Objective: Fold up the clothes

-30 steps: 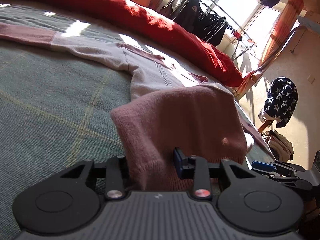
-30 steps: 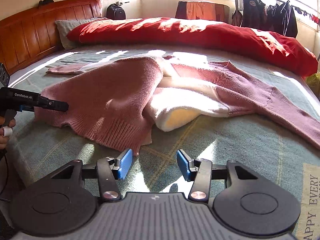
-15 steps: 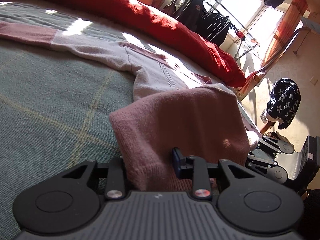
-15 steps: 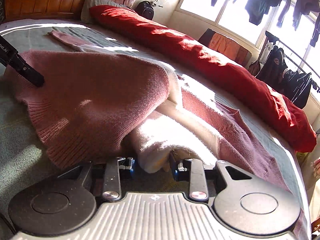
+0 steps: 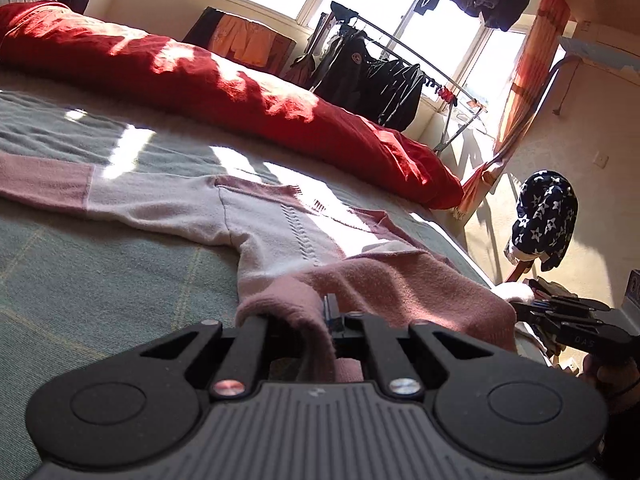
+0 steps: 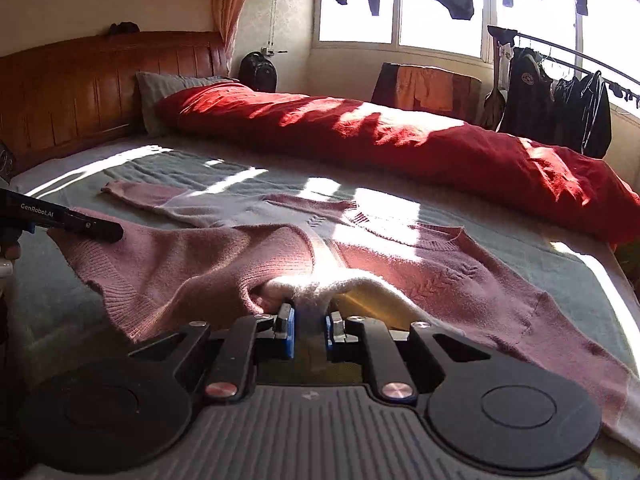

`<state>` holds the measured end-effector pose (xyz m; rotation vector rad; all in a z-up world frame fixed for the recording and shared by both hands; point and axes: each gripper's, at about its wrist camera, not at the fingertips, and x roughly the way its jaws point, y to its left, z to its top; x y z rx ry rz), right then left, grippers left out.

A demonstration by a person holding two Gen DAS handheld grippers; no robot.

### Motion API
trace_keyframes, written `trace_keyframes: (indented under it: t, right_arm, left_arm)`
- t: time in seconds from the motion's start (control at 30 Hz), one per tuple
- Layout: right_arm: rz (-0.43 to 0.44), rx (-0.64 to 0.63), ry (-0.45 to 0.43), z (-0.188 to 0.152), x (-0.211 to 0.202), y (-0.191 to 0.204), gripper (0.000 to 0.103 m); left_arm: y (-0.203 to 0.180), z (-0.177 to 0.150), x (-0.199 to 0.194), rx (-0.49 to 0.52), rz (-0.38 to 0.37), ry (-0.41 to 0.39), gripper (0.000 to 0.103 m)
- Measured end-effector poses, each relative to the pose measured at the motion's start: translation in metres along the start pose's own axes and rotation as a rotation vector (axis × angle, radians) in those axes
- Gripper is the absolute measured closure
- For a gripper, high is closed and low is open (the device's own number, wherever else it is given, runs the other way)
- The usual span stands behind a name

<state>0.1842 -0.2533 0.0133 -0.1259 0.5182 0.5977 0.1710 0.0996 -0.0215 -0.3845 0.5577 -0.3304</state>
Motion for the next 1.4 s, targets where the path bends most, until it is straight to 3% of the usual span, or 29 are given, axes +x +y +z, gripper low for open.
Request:
trace_keyframes:
  t: [0.13, 0.27, 0.33, 0.37, 0.4, 0.5, 0.67, 0.83, 0.87, 0.93, 0.97, 1.17, 1.4]
  right_arm:
    - [0.061, 0.125, 0.005, 0.008, -0.027, -0.016, 0.087]
    - [0.011, 0.182, 0.077, -0.008, -0.023, -0.031, 0.083]
    - [0.031, 0.225, 0.114, -0.022, -0.022, -0.037, 0.077]
    - [0.024, 0.245, 0.121, -0.031, -0.023, -0.038, 0.074]
    - [0.025, 0.266, 0.135, -0.039, -0.023, -0.039, 0.062]
    - [0.035, 0.325, 0.160, -0.061, -0.028, -0.040, 0.049]
    - [0.056, 0.386, 0.157, -0.085, -0.035, -0.023, 0.041]
    - [0.038, 0.357, 0.150, -0.092, -0.025, 0.001, 0.041]
    - [0.033, 0.355, 0.149, -0.093, -0.022, 0.004, 0.044]
    - [0.009, 0.333, 0.169, -0.095, -0.014, 0.012, 0.067]
    - [-0.007, 0.318, 0.184, -0.096, -0.011, 0.015, 0.091]
    - [-0.001, 0.338, 0.176, -0.093, -0.016, 0.006, 0.093]
    - [-0.017, 0.318, 0.088, -0.059, -0.056, -0.016, 0.095]
  left_arm:
    - [0.000, -0.001, 0.002, 0.007, 0.009, 0.016, 0.097]
    - [0.008, -0.016, 0.013, -0.020, 0.040, 0.079, 0.096]
    - [0.012, -0.026, 0.014, -0.035, 0.052, 0.106, 0.096]
    - [0.014, -0.031, 0.015, -0.040, 0.057, 0.117, 0.094]
    - [0.017, -0.035, 0.014, -0.046, 0.059, 0.126, 0.089]
    - [0.024, -0.045, 0.011, -0.067, 0.060, 0.144, 0.078]
    - [0.031, -0.049, 0.011, -0.085, 0.059, 0.129, 0.059]
    - [0.040, -0.049, 0.022, -0.124, 0.040, 0.107, 0.058]
    - [0.042, -0.049, 0.025, -0.139, 0.038, 0.106, 0.061]
    - [0.043, -0.051, 0.028, -0.154, 0.039, 0.104, 0.076]
    - [0.043, -0.053, 0.029, -0.154, 0.043, 0.102, 0.086]
    - [0.033, -0.044, 0.010, -0.135, 0.032, 0.066, 0.099]
    - [0.006, -0.012, -0.032, -0.059, -0.011, -0.019, 0.099]
